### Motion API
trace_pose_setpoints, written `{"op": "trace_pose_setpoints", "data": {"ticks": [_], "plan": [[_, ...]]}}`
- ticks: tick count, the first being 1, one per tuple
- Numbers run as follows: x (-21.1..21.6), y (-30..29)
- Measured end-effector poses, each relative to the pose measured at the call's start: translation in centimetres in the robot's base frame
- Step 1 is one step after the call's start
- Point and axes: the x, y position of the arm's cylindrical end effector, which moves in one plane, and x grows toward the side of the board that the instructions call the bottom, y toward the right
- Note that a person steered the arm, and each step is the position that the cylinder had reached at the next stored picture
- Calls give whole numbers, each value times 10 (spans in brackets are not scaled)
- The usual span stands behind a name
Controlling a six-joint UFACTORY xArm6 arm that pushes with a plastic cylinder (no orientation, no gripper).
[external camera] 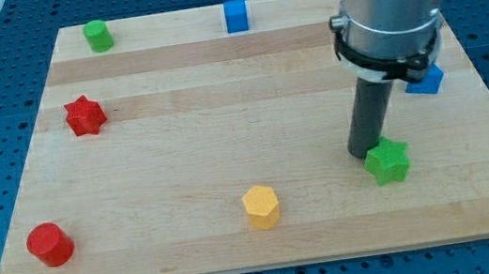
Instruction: Push the green star towards the bottom right
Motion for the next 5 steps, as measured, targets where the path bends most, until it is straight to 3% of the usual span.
{"op": "trace_pose_setpoints", "data": {"ticks": [3,5], "plan": [[23,49],[23,22]]}}
